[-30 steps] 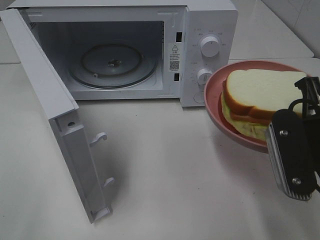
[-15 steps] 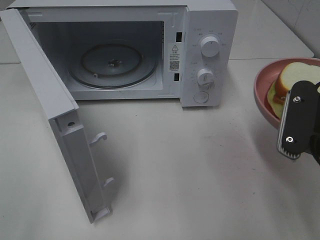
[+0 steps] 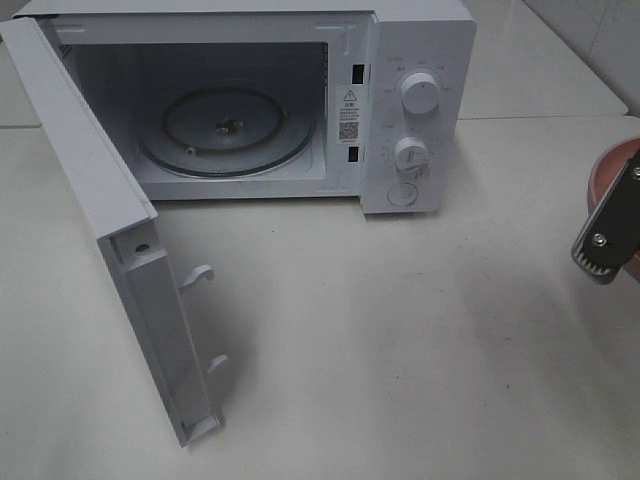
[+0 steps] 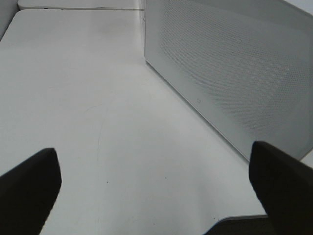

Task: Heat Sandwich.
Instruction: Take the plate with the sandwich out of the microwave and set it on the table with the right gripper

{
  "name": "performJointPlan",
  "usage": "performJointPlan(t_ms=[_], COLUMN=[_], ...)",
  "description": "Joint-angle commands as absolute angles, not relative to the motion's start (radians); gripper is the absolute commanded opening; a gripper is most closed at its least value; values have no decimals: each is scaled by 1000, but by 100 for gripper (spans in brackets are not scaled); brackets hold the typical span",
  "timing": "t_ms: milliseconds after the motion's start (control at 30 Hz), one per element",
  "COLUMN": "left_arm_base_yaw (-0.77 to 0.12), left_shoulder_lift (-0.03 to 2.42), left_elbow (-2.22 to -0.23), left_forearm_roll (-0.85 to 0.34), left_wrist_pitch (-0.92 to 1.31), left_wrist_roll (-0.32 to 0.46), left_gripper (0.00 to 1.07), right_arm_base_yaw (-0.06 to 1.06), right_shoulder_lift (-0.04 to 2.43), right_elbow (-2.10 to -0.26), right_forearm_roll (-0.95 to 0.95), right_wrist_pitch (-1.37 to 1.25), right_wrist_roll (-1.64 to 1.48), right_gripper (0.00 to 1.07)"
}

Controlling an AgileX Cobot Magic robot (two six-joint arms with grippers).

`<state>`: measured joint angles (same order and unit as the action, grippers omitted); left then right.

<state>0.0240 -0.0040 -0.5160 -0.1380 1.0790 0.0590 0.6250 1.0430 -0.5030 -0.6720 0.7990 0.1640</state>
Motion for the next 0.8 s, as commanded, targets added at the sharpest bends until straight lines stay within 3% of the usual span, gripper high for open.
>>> performJointPlan(t_ms=[33,300,800], left_arm_base_yaw=[26,26,26], left_shoulder_lift=[-10,-10,-10], left_elbow=[-516,-516,-516], left_forearm_roll=[-139,-139,-139], left_wrist_pitch=[1074,1074,1074], left_wrist_roll=[53,53,53], left_gripper=[98,98,98], right_arm_base_yaw=[620,620,620], right_shoulder_lift=[1036,1065,1346], right_elbow=[-505,-505,-507], right_forearm_roll=[-734,-759,-788], right_wrist_pitch=[806,811,701], right_wrist_roll=[279,363,553], right_gripper=[0,0,0])
